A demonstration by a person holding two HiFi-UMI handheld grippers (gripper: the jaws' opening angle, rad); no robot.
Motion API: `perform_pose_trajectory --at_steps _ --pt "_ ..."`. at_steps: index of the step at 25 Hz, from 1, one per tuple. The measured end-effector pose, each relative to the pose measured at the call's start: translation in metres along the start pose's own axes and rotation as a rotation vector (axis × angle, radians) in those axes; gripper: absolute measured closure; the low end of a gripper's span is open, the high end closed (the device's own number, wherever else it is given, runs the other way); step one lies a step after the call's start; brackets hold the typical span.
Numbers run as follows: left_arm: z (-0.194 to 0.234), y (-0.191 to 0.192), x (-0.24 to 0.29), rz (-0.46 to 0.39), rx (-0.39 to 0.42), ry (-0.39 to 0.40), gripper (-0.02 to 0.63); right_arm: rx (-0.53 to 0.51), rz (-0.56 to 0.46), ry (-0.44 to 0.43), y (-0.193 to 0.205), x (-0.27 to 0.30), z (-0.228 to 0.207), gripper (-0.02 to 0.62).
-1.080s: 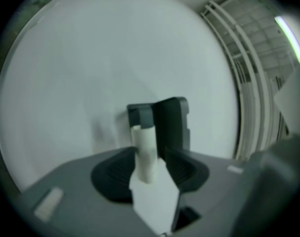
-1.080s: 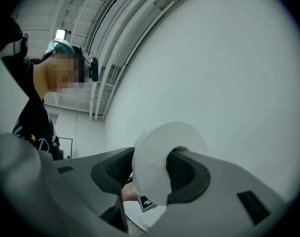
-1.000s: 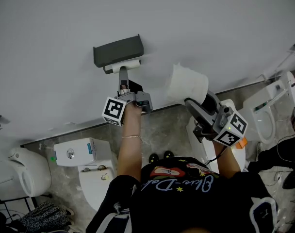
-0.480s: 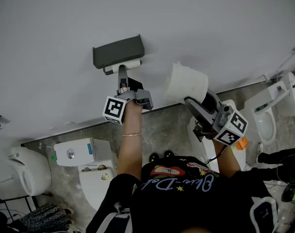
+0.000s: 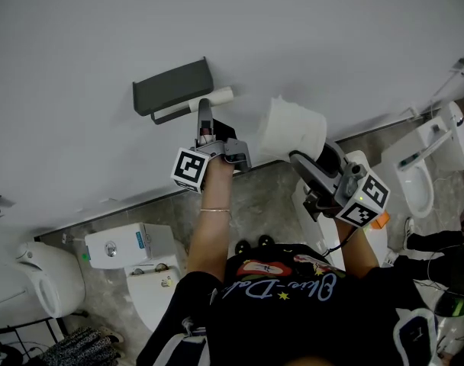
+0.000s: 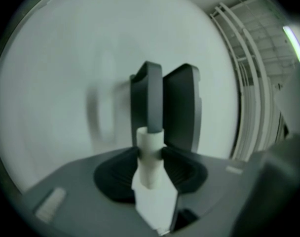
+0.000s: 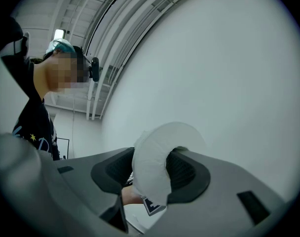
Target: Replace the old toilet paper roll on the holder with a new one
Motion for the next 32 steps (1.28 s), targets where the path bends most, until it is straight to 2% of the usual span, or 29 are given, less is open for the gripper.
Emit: perform_pose_trajectory --at_steps 5,8,15,20,32 --pt "0.001 0.022 0.005 0.043 -0.014 0.013 0.46 -0.028 -0.008 0.035 -0.005 -0.009 -0.004 0.385" --pt "0.004 0.028 0.007 0.068 -0.045 0.01 0.46 -0.043 -0.01 0.053 -0.005 -0.008 -0.002 0.385" --pt "0.003 0.039 0.008 0.111 -0.06 0.038 0.462 -0.065 -0.016 0.086 -0.006 -0.009 -0.001 0.387" --pt "-0.007 0.056 -0.002 0.114 -0.036 0.042 0.462 -0.065 -0.029 0.082 -0.018 -0.027 -0.006 0.387" --pt "-0.037 0.033 -0.032 0.087 0.022 0.078 0.462 -0.046 -0.042 0.032 -0.017 -0.027 0.006 0.387"
Point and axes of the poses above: the fingertips, and each gripper's own axes: x forward along the fingers, z to its left, y out of its underside, the point moved 1 cm from there along -x, backward along the fingers, and after that the axes turned 6 degrees about -z, right-handed, at the moved point
